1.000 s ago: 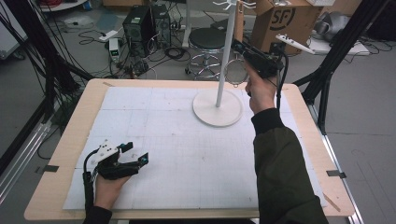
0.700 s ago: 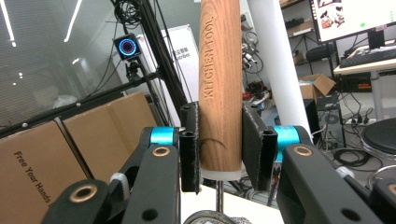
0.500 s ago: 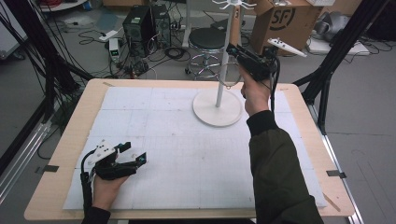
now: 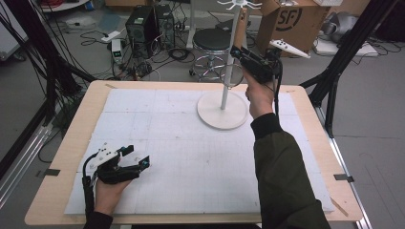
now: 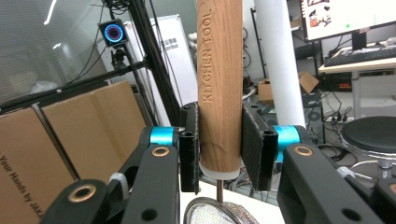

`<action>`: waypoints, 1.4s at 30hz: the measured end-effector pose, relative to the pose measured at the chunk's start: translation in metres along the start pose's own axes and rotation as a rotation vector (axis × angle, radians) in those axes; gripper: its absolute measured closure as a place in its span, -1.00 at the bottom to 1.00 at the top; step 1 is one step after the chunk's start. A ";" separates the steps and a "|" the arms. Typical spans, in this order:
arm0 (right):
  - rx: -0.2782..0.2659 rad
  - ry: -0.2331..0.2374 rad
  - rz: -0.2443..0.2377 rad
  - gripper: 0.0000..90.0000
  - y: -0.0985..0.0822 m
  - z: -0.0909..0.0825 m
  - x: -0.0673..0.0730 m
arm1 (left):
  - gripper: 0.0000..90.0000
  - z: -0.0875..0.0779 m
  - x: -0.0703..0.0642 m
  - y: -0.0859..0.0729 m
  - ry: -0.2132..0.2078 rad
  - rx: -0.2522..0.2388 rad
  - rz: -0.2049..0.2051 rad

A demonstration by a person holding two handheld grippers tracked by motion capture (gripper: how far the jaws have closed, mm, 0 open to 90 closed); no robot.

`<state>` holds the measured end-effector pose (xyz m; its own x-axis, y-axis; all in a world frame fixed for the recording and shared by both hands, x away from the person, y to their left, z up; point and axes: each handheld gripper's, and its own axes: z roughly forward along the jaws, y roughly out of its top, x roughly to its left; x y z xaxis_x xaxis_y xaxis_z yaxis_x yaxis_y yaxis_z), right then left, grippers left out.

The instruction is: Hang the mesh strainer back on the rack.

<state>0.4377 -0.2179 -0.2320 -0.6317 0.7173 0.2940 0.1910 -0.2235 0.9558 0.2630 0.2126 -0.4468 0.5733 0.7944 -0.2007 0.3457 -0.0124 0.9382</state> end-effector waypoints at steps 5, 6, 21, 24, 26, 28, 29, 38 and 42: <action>-0.017 0.008 0.031 0.27 0.000 0.000 -0.004 | -0.58 0.000 0.000 0.000 0.000 -0.004 -0.001; -0.021 0.005 0.038 0.19 0.000 0.000 -0.005 | -0.58 0.000 0.000 0.000 -0.002 -0.004 0.001; 0.027 -0.071 0.032 -0.42 -0.008 -0.015 -0.007 | -0.58 -0.001 -0.003 0.001 -0.003 -0.008 0.009; 0.033 -0.097 0.014 -0.38 -0.012 -0.020 -0.008 | -0.58 -0.002 -0.005 0.001 -0.004 -0.015 0.008; 0.026 -0.088 0.017 -0.39 -0.015 -0.025 -0.009 | -0.58 -0.003 -0.004 0.002 -0.006 -0.019 0.011; 0.026 -0.095 0.016 -0.42 -0.018 -0.029 -0.009 | -0.58 -0.004 -0.004 0.002 -0.003 -0.024 0.006; 0.031 -0.093 0.016 -0.43 -0.020 -0.030 -0.009 | -0.58 -0.004 -0.004 0.002 -0.003 -0.028 0.001; 0.095 -0.084 0.002 -0.58 -0.035 -0.043 -0.006 | -0.58 -0.006 -0.005 0.003 -0.005 -0.029 0.009; 0.097 -0.054 0.000 -0.58 -0.040 -0.050 0.000 | -0.58 -0.006 -0.007 0.003 -0.005 -0.040 0.008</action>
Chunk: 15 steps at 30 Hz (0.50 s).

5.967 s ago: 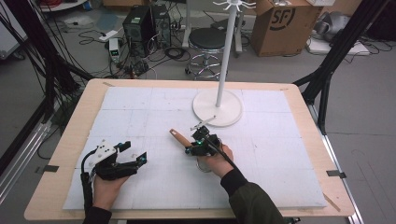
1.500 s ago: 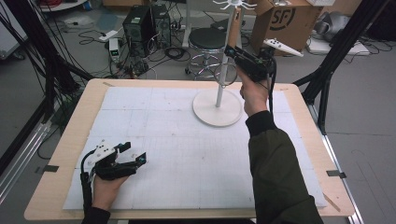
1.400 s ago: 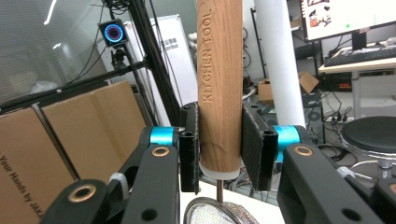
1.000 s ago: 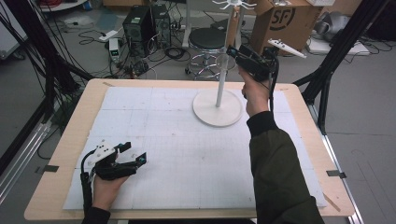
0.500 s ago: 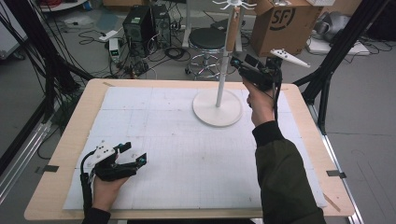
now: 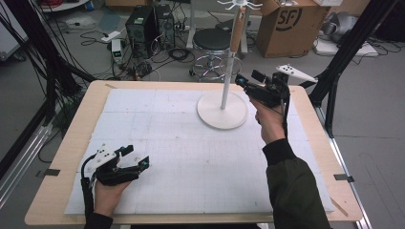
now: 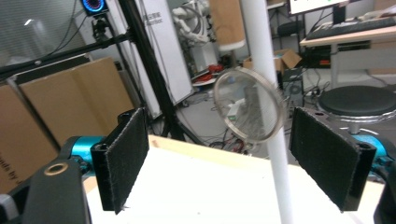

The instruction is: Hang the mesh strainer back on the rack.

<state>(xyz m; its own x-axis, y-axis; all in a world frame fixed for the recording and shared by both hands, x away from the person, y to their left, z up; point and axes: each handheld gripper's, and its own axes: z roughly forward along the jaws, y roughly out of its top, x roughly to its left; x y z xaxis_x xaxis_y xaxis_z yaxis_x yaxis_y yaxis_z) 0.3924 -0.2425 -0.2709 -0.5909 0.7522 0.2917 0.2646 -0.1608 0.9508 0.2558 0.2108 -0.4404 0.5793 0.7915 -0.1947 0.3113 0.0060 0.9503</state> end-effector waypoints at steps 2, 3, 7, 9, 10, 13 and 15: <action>0.009 0.024 -0.008 -0.64 -0.005 -0.005 0.001 | -0.58 0.000 -0.001 0.001 -0.002 -0.002 0.003; 0.007 0.027 -0.009 -0.64 -0.008 -0.008 0.001 | -0.58 0.000 -0.001 0.001 -0.003 -0.005 0.005; 0.026 0.034 -0.018 -0.65 -0.020 -0.018 0.000 | -0.58 -0.001 -0.003 0.001 -0.007 -0.010 0.012; 0.044 0.028 -0.018 -0.65 -0.025 -0.022 -0.001 | -0.58 0.000 -0.004 0.001 -0.010 -0.009 0.014; 0.052 0.031 -0.012 -0.65 -0.028 -0.024 -0.001 | -0.58 0.000 -0.004 0.001 -0.010 -0.010 0.011; 0.110 0.033 -0.029 -0.65 -0.037 -0.027 -0.003 | -0.58 0.002 -0.005 0.001 -0.016 -0.010 0.014; 0.127 0.032 -0.050 -0.65 -0.042 -0.029 -0.003 | -0.59 0.002 -0.005 0.001 -0.019 -0.014 0.011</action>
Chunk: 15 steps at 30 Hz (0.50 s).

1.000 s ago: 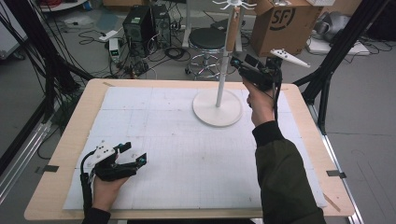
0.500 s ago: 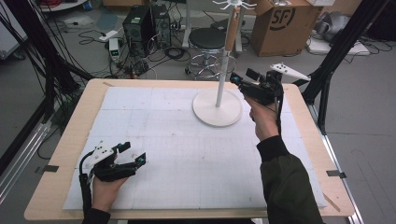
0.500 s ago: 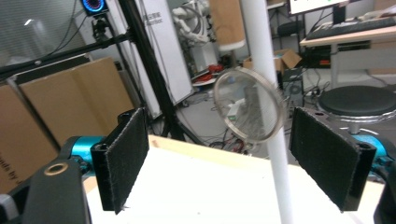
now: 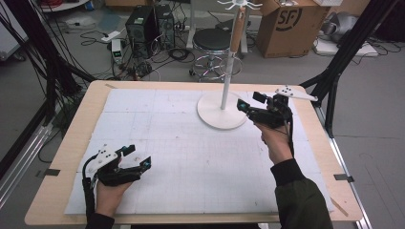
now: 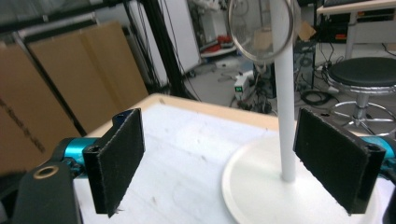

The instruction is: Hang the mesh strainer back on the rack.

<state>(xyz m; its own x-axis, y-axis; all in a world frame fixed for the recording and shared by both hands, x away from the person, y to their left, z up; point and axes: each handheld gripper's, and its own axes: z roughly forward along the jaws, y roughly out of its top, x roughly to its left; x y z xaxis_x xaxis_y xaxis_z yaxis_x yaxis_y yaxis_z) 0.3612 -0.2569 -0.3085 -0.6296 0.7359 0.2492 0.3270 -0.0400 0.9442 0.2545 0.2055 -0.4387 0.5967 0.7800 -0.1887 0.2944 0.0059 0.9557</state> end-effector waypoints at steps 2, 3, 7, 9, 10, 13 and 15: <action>0.009 0.005 -0.001 -0.66 -0.005 -0.003 0.000 | -0.59 0.000 0.001 0.001 -0.013 -0.010 -0.008; 0.011 0.010 -0.004 -0.66 -0.008 -0.004 0.000 | -0.59 0.001 0.002 0.002 -0.016 -0.014 -0.009; 0.035 0.011 -0.010 -0.66 -0.019 -0.006 0.002 | -0.58 0.007 0.007 0.005 -0.008 -0.024 -0.020; 0.060 0.027 0.000 -0.67 -0.025 -0.005 0.002 | -0.58 0.008 0.007 0.006 -0.004 -0.033 -0.022; 0.062 0.027 -0.004 -0.67 -0.028 -0.005 0.002 | -0.58 0.009 0.008 0.006 -0.002 -0.032 -0.022; 0.070 0.033 -0.005 -0.67 -0.036 -0.007 0.004 | -0.58 0.012 0.008 0.009 -0.002 -0.028 -0.032; 0.073 0.030 -0.010 -0.67 -0.044 -0.008 0.004 | -0.58 0.013 0.007 0.010 -0.007 -0.037 -0.027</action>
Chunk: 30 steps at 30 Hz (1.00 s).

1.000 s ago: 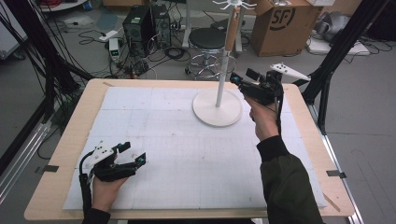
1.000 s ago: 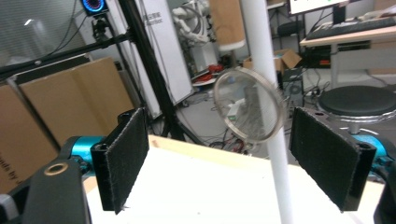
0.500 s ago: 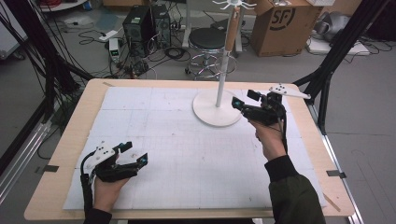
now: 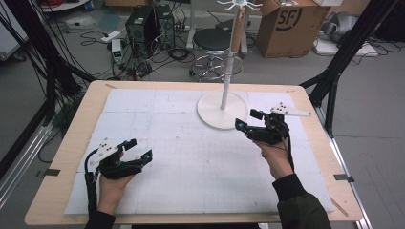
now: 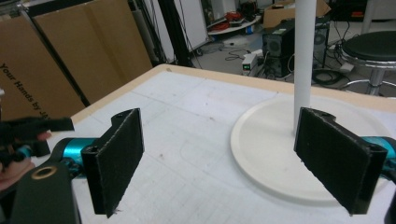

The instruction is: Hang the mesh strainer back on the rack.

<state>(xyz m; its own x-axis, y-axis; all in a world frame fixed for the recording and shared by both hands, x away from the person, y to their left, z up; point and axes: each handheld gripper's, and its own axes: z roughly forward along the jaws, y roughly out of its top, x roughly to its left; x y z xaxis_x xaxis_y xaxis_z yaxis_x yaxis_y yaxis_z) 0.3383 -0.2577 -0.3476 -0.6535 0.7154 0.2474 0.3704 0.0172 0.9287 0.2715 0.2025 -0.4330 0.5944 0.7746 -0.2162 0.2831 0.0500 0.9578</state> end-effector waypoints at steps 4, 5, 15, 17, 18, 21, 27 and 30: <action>0.057 0.000 -0.008 -0.70 -0.016 0.001 0.000 | -0.59 0.003 -0.001 0.000 -0.003 0.008 0.018; 0.056 0.005 -0.012 -0.70 -0.021 0.001 0.000 | -0.59 0.004 -0.002 0.000 -0.003 0.011 0.015; 0.058 0.007 -0.014 -0.71 -0.053 -0.017 -0.002 | -0.60 0.010 -0.006 -0.003 -0.013 0.031 0.029; 0.056 0.004 -0.015 -0.71 -0.060 -0.020 -0.003 | -0.60 0.010 -0.008 -0.003 -0.015 0.033 0.033; 0.061 0.007 -0.008 -0.71 -0.063 -0.021 -0.003 | -0.60 0.010 -0.008 -0.004 -0.016 0.035 0.038; 0.069 0.008 0.002 -0.71 -0.073 -0.023 -0.004 | -0.60 0.011 -0.009 -0.005 -0.017 0.042 0.037; 0.079 0.008 0.002 -0.75 -0.084 -0.025 -0.004 | -0.60 0.012 -0.011 -0.007 -0.017 0.056 0.046; 0.073 0.010 -0.017 -0.75 -0.087 -0.028 0.000 | -0.60 0.010 -0.013 -0.008 -0.024 0.060 0.052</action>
<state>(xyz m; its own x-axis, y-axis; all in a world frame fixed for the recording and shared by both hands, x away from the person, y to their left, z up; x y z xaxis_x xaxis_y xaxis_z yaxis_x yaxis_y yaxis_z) 0.2873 -0.2787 -0.4203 -0.6661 0.7079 0.2349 0.4064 0.0804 0.9101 0.2688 0.1860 -0.4396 0.6274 0.7595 -0.1717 0.2957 -0.0284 0.9549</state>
